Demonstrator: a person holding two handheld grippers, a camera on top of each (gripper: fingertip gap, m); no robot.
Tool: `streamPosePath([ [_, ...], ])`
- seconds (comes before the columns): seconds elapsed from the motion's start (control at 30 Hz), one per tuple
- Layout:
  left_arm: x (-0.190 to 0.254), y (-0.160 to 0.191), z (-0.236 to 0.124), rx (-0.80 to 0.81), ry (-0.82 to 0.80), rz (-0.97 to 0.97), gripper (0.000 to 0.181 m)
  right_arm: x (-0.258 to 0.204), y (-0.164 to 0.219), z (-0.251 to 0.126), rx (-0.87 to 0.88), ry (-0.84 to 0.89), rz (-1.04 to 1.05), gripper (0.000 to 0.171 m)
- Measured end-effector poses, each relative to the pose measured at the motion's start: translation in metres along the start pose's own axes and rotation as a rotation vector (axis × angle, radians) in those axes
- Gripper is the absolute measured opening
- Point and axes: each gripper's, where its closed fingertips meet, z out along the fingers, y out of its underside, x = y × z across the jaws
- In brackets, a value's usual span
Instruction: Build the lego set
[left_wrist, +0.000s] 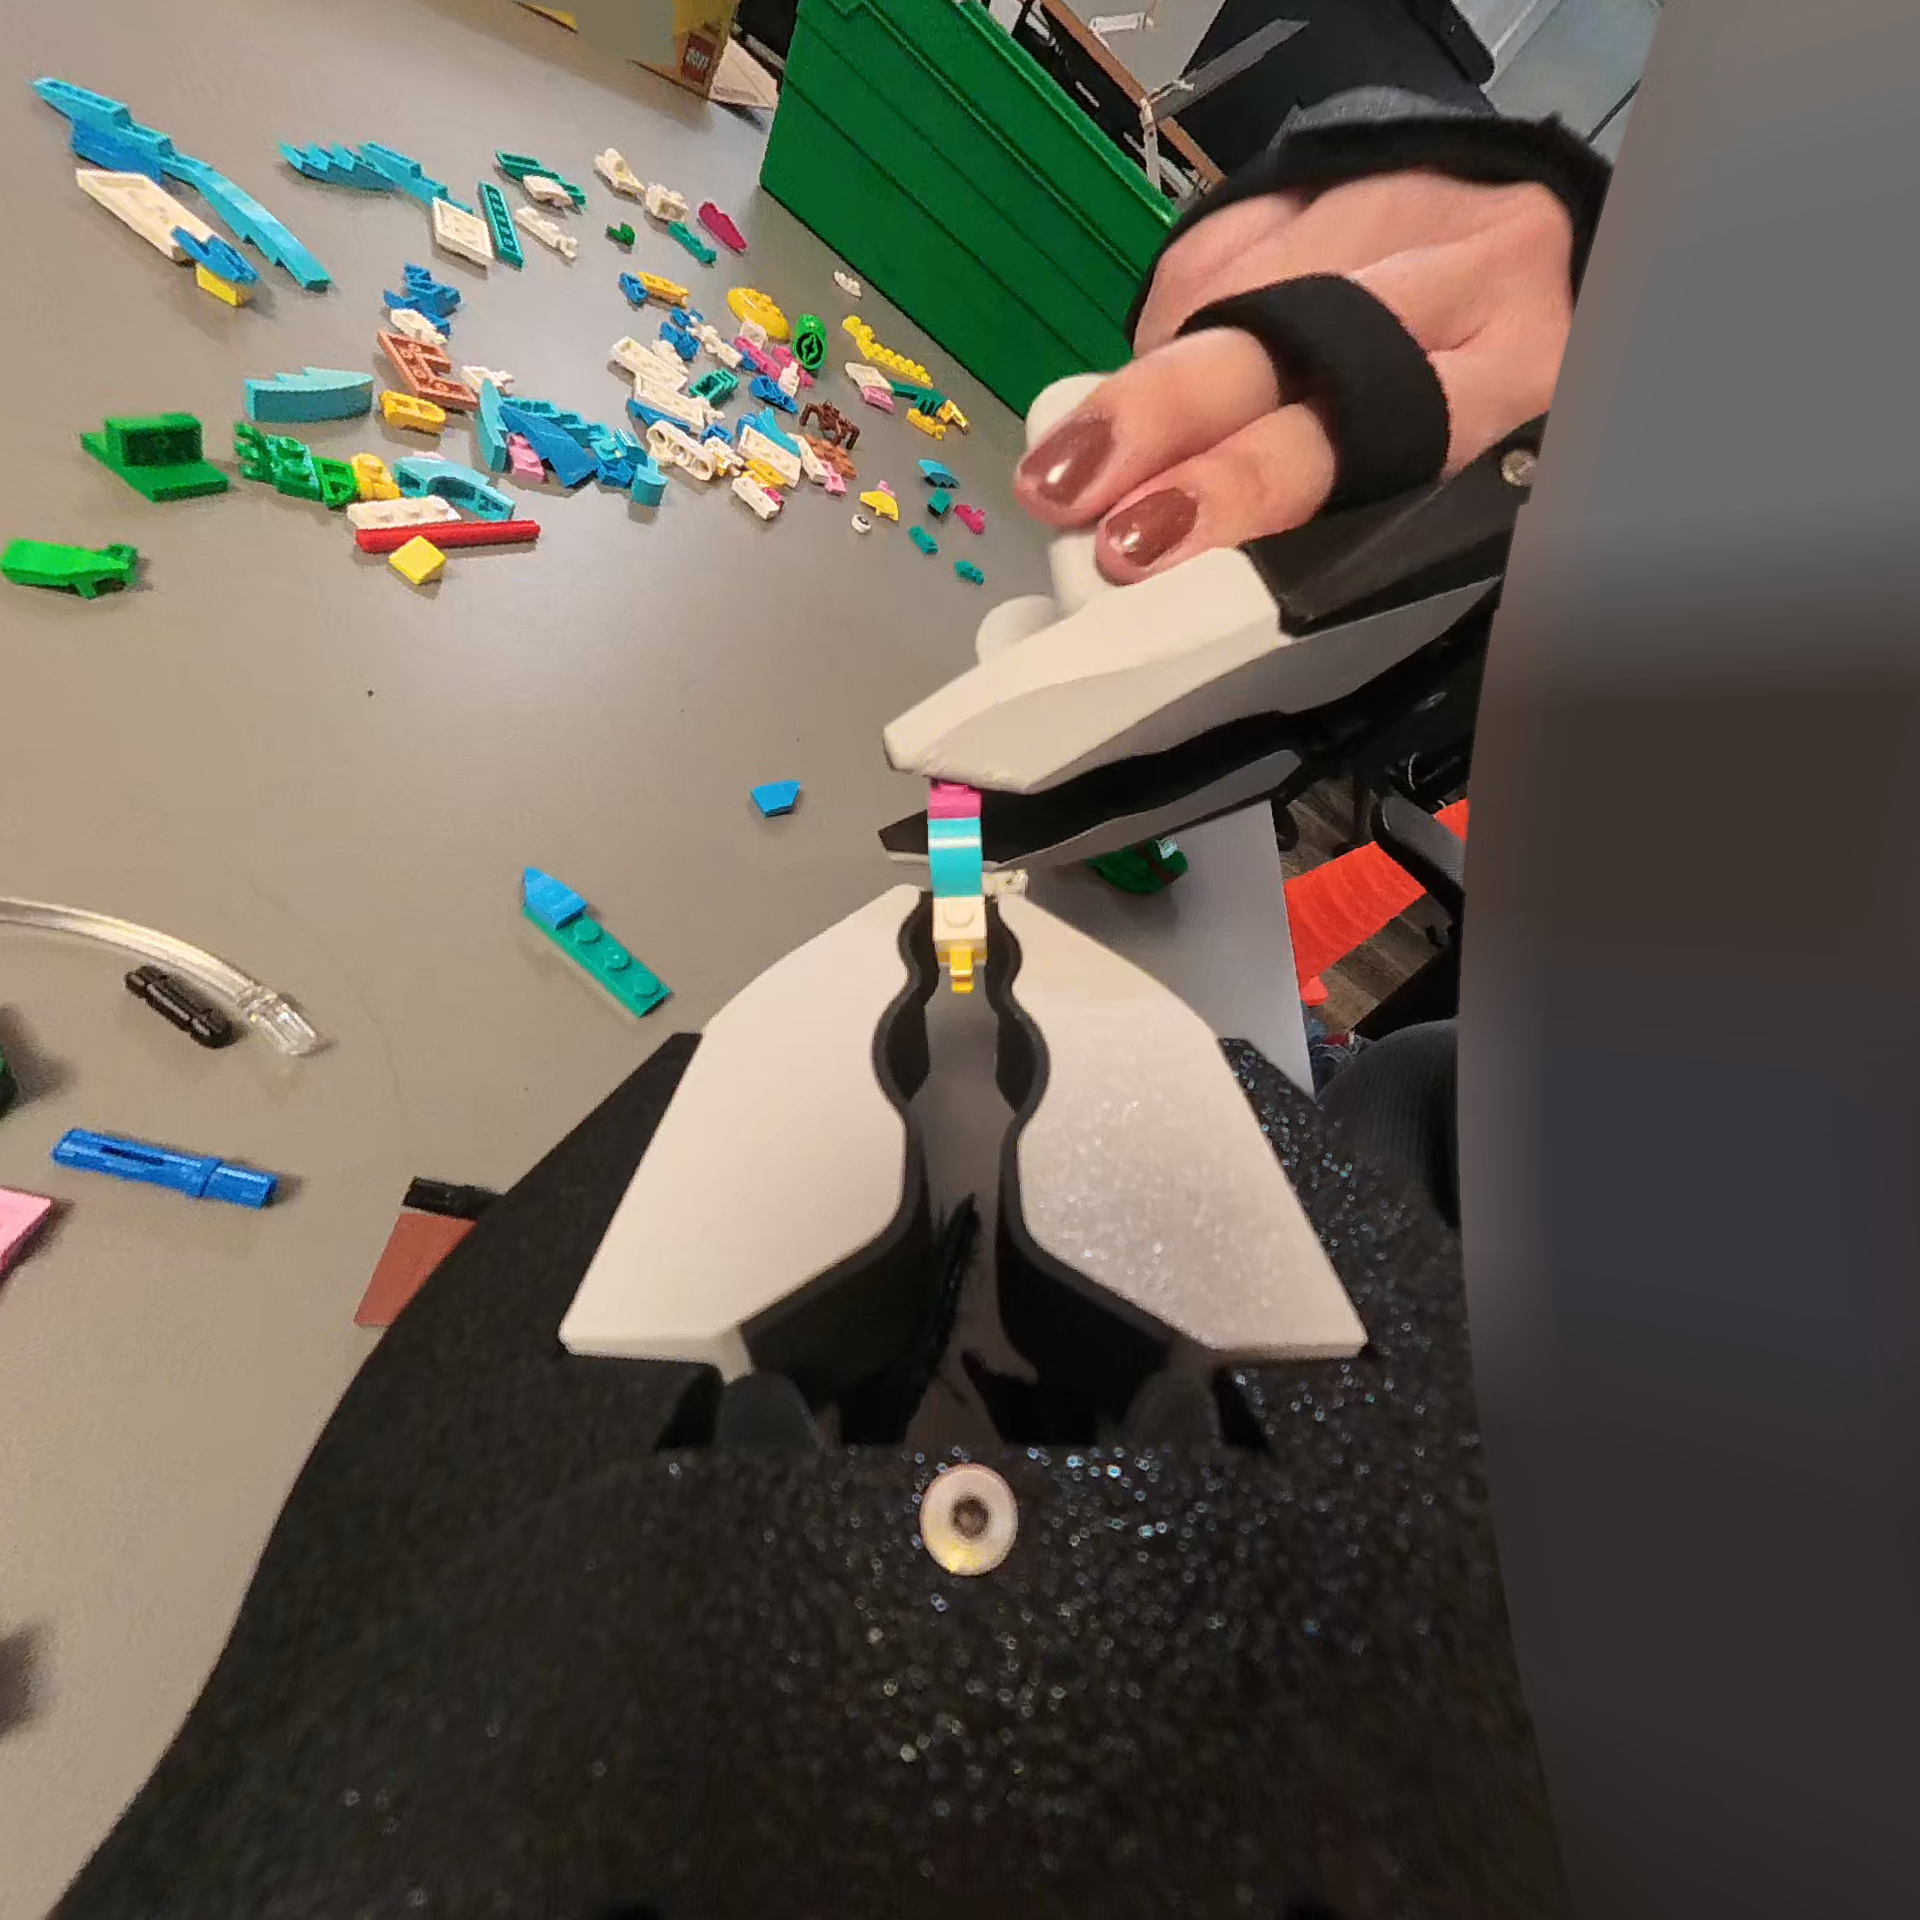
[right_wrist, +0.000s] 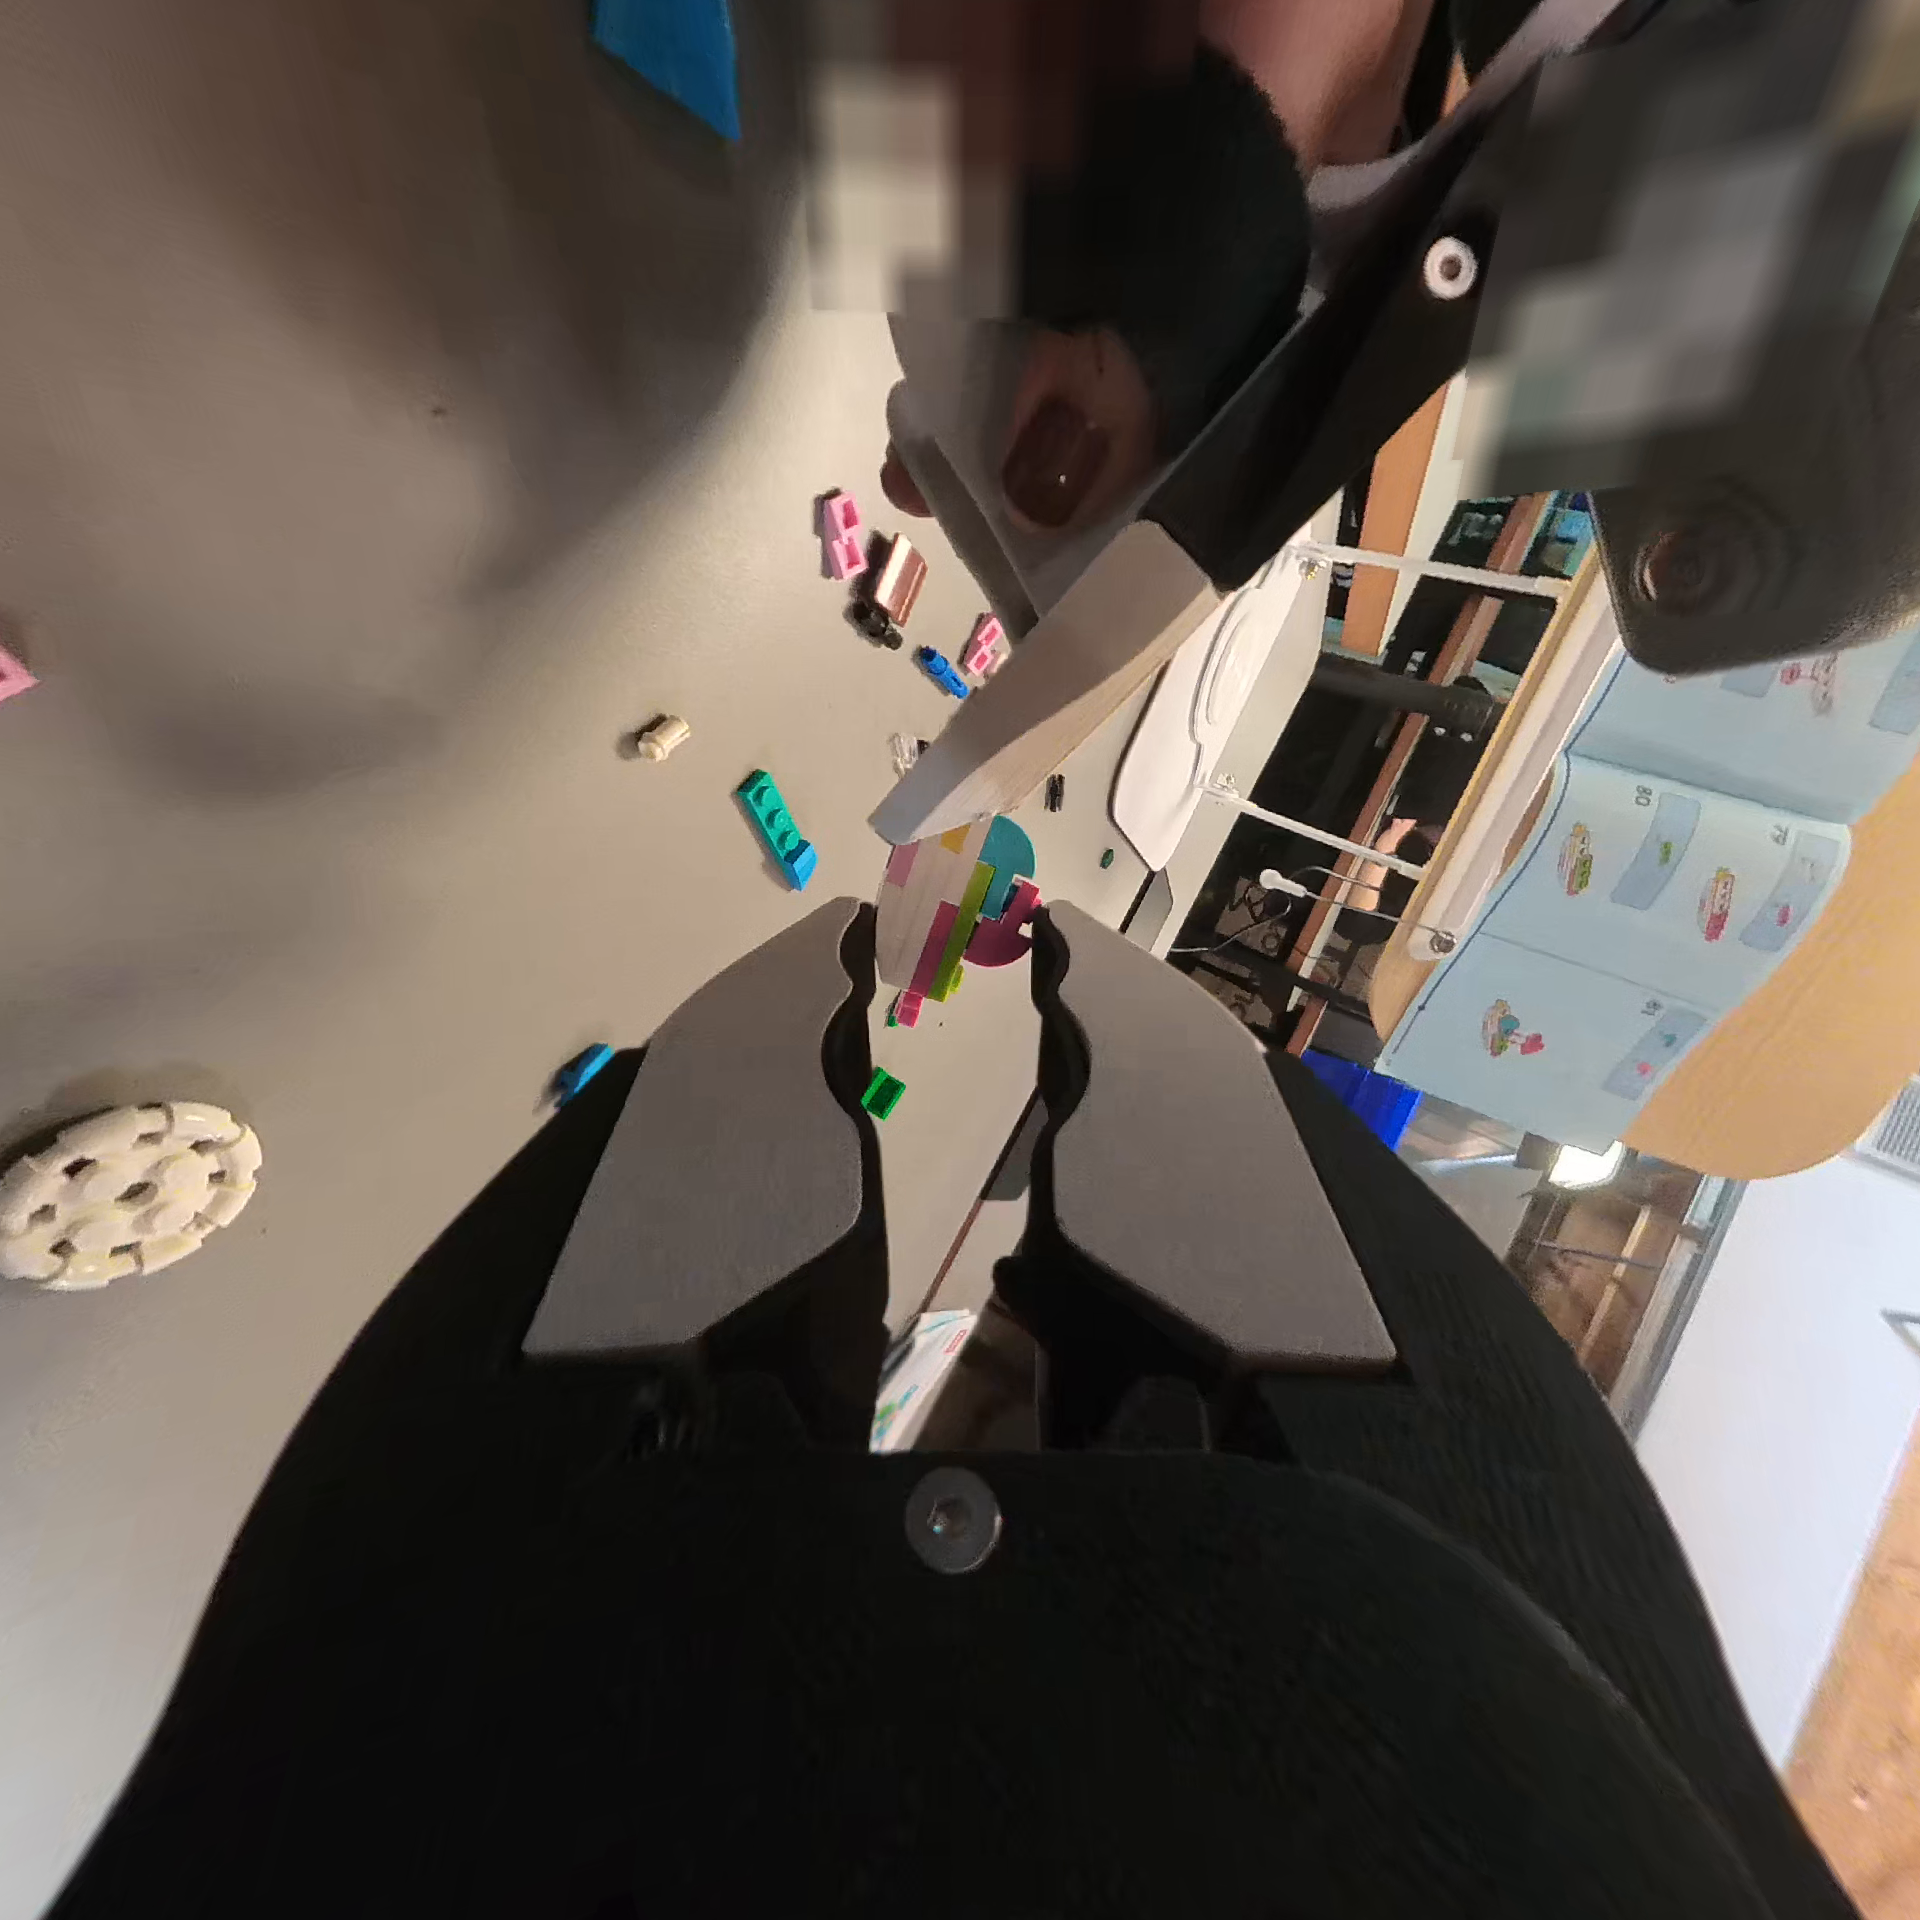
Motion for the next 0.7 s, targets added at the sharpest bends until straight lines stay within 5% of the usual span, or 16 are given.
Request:
streamPosePath([
  [0.47, 0.007, 0.004, 0.003, -0.047, -0.029, 0.106, 0.008, 0.005, -0.006, -0.009, 0.002, 0.020, -0.383, 0.026],
  [0.7, 0.012, -0.010, 0.000, 0.083, 0.055, 0.064, 0.014, 0.007, -0.004, -0.011, 0.052, 0.030, -0.051, 0.027],
])
